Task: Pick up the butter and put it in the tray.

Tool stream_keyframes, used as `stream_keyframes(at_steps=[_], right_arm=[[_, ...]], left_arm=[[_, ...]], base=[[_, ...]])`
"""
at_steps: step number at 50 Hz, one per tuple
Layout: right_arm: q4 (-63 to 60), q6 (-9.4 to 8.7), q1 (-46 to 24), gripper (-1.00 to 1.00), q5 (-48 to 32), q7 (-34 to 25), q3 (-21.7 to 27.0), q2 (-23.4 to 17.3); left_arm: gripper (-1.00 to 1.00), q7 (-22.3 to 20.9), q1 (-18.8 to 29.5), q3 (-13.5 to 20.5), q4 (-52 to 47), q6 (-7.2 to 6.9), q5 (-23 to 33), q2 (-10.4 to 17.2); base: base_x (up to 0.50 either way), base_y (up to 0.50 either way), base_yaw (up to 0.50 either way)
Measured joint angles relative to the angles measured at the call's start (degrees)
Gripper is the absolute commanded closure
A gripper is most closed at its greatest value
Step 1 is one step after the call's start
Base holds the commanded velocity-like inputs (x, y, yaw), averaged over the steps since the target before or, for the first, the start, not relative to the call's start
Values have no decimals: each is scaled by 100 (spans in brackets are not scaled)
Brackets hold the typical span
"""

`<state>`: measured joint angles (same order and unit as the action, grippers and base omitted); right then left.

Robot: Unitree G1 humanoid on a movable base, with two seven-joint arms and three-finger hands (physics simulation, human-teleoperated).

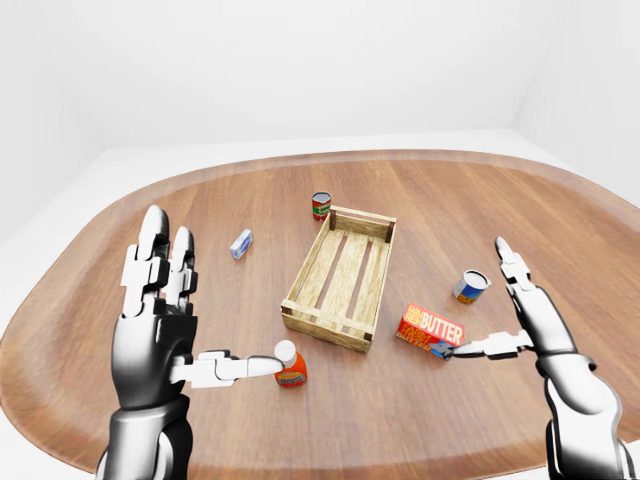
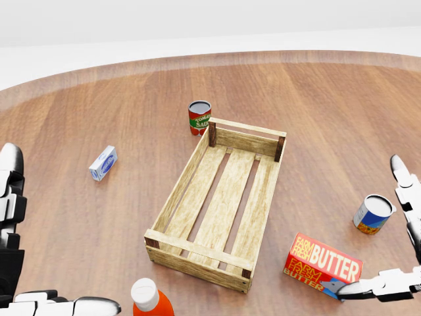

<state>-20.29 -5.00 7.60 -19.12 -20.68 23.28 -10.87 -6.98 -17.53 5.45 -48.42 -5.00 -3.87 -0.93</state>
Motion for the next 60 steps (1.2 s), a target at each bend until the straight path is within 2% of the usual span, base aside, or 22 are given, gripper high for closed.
stream_keyframes(at_steps=[27,38,50,60], right_arm=[[2915,0,-1380,-100,-290,248,-753,-837],[4137,35,-1886,-100,-211,445,-1033,-1022],[4849,179,-2053,-100,-111,577,-1154,-1130],[5431,496,-2118,-100,-42,716,-1259,-1149]], left_arm=[[-100,13,32,-2,63,0,14,8],[-100,4,40,32,50,0,-2,9],[-100,4,35,29,53,0,9,5],[-100,10,37,21,63,0,21,5]], base=[[0,0,0],[0,0,0],[0,0,0],[0,0,0]])
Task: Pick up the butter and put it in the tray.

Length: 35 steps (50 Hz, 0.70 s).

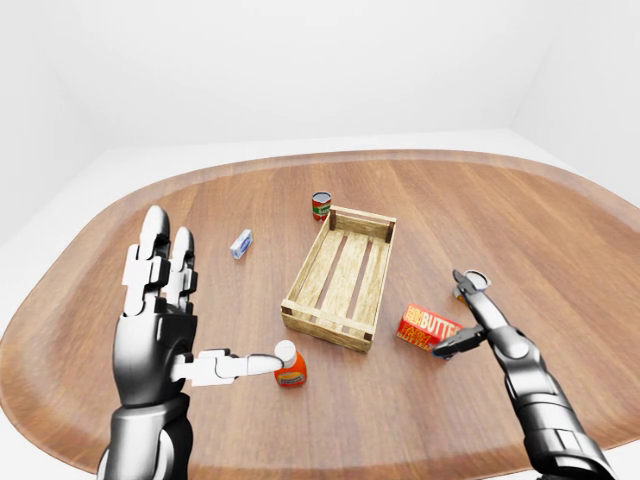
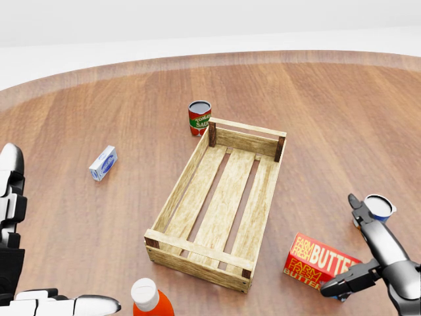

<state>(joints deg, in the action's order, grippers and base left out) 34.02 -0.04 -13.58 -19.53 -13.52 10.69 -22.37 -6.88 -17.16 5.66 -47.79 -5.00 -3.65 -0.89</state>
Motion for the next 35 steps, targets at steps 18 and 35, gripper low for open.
stream_keyframes(at_steps=[18,35], right_arm=[[838,504,-27,-100,98,178,-129,-57],[1349,504,-8,-100,241,209,-147,-153]], left_arm=[[-100,12,-7,-23,29,0,22,2],[-100,32,-21,-69,55,0,55,5]], base=[[0,0,0],[0,0,0]])
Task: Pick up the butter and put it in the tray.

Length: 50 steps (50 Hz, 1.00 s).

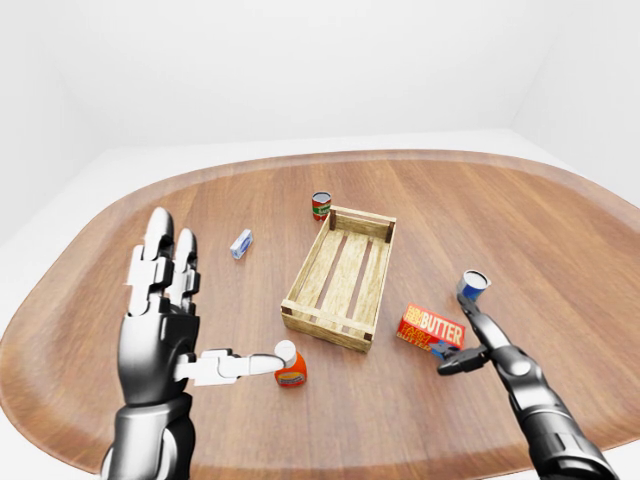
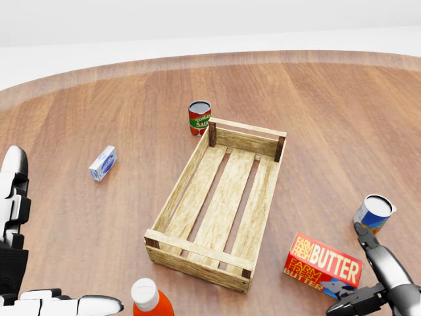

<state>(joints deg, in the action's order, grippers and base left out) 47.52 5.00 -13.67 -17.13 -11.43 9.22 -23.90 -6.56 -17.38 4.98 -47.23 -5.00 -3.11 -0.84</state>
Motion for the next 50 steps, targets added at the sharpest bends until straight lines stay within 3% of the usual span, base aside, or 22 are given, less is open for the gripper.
stream_keyframes(at_steps=[50], right_arm=[[584,0,-372,-100,109,86,-126,-99]], left_arm=[[-100,5,2,-6,-14,0,3,4]], base=[[0,0,0]])
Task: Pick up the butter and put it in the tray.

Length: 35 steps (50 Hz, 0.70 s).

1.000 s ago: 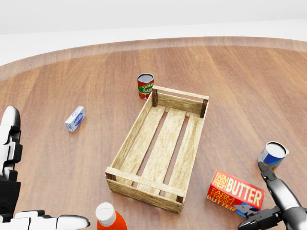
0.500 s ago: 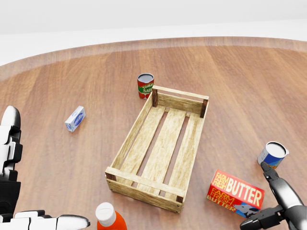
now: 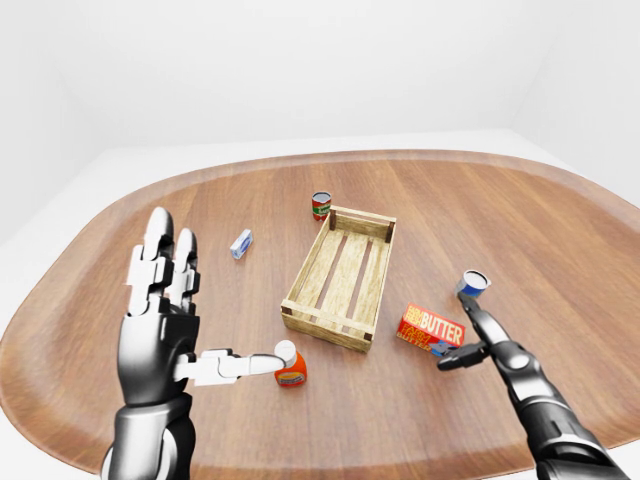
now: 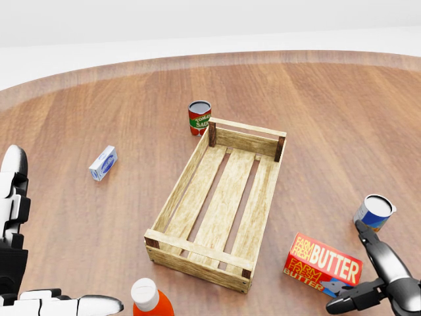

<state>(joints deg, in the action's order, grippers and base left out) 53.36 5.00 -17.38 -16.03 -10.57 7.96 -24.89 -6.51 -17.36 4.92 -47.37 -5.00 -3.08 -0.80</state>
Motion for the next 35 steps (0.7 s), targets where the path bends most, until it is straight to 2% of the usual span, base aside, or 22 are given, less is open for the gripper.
stream_keyframes(at_steps=[12,35], right_arm=[[-53,0,-6,-100,-7,11,-2,20],[704,0,-498,-100,-117,2,-141,41]], left_arm=[[-100,1,-1,1,-7,0,1,-1],[-100,8,-19,-19,-13,0,17,-4]], base=[[0,0,0],[0,0,0]])
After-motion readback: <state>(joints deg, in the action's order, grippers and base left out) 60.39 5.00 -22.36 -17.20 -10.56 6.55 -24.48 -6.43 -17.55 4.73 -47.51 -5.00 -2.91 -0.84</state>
